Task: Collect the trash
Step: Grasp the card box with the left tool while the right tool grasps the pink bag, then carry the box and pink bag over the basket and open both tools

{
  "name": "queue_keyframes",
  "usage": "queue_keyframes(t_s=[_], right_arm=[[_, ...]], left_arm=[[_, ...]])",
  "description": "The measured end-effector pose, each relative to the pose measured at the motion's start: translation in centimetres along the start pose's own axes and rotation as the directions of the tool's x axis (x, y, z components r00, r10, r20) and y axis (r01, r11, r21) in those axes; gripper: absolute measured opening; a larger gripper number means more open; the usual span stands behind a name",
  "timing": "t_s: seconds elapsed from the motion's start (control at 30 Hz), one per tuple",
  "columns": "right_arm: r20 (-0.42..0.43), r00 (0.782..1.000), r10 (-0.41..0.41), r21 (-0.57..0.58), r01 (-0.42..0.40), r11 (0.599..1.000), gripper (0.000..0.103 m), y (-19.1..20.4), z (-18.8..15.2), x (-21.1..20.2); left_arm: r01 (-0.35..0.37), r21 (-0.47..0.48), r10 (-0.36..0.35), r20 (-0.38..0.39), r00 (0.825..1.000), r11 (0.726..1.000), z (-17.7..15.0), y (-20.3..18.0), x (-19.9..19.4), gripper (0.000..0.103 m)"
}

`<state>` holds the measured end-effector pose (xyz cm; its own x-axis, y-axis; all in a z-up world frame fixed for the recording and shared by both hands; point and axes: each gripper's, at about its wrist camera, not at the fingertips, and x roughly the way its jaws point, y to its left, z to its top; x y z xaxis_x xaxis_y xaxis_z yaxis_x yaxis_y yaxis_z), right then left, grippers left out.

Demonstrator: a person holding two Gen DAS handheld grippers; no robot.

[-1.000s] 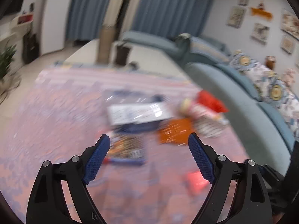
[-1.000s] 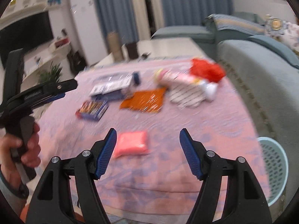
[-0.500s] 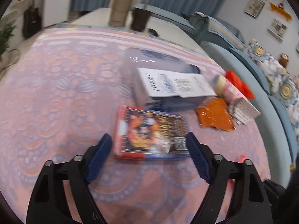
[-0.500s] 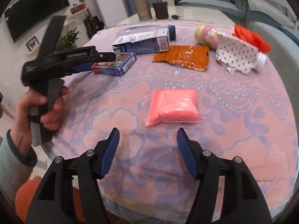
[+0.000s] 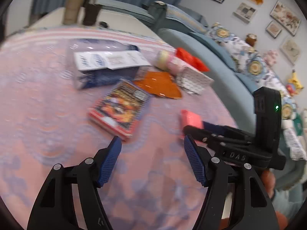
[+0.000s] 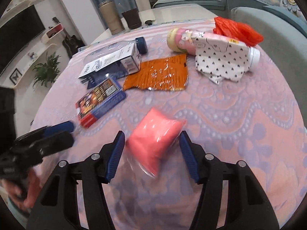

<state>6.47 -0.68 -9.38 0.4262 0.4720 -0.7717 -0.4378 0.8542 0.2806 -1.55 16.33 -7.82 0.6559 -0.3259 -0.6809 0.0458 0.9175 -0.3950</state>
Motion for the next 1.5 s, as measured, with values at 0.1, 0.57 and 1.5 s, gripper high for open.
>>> queue_keyframes(t_s=[0.1,0.57,1.5], right_arm=[[0.004,1.0,-0.028,-0.003,0.029,1.0,0.056,0.5,0.8,0.8],[0.023,0.993,-0.116,-0.126,0.118,0.985,0.036,2.2,-0.4,1.0],[0.206,0.962,-0.176,0.164,0.143,0.976,0.034,-11.8,-1.4,-10.5]], left_arm=[[-0.098,-0.005,0.098,0.043,0.994,0.995,1.1,0.9,-0.3,0.07],[-0.301,0.225,0.322,-0.062,0.945,0.927,3.7,-0.7,6.5,0.081],[-0.205,0.263,0.24,-0.108,0.965,0.943,0.4,-10.8,8.8,0.06]])
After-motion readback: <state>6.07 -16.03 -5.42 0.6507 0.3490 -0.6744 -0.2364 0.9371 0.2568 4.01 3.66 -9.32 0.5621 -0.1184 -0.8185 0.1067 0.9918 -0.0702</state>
